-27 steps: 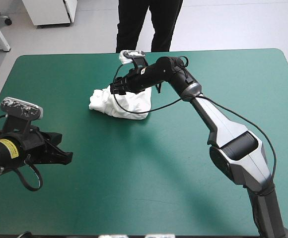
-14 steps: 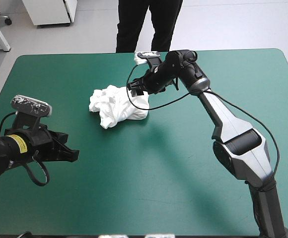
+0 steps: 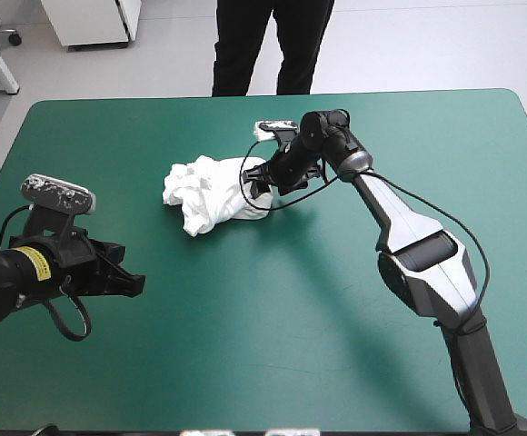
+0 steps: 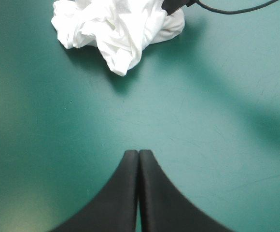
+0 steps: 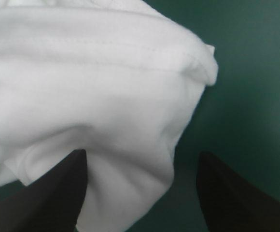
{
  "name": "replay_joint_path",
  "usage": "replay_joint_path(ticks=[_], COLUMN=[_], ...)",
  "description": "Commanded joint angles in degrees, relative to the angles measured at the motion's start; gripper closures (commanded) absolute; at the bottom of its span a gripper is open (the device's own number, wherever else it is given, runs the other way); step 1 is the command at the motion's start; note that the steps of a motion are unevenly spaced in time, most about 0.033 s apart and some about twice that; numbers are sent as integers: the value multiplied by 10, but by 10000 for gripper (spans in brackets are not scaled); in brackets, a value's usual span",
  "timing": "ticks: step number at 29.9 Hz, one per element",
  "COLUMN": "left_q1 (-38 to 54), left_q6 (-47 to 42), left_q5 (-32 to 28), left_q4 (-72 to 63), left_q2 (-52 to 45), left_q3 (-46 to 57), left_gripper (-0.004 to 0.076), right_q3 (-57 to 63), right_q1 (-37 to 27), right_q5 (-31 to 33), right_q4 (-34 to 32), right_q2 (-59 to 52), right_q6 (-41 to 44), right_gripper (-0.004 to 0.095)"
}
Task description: Fold the cloth
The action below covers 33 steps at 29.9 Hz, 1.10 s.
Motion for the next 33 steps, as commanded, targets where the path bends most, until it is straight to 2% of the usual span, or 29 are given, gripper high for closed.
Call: replay_joint_path(ticks=[1,3,5,7,10,11,16,18,24,28,33], left_q1=[-3,-3,-3,-3,-3,-3,-3,-3,-3,-3,-3], left_q6=[-6,-6,-6,-6,-6,-6,-6,-6,-17,-21,-32], left_q5=[8,8,8,9,9,9,12,16,15,15,17], left_q4=[-2,-1,1,2,2,2,2,2,0,-3,-8], left_q2=[-2,-2,-2,-2,-2,-2,-2,-2,-2,-2,-2], left_q3=[-14,-14,-14,-14,-14,-14,-14,-14,-14,-14,-14], left_gripper=[733,733,733,733,733,733,733,733,733,733,733], right_q3=[-20,-20,-20,-20,-20,-20,-19,-19,-19,-16,76], right_q1=[-4,-4,-4,-3,-3,-3,-3,-3,-8,-32,-62], right_q5=[-35,-39,-39,-43,-63,-70,-99,-98,-30,11,-14], right_q4=[42,50,54,51,41,41,35,10,-100,-93,-93], right_q2=[-26,-21,-16,-16,-16,-16,-16,-16,-16,-21,-75], right_q6=[-2,-6,-6,-7,-41,-63,-145,-158,-158,-154,-156], right_gripper=[306,323,398,562,878,926,925,925,925,925,924])
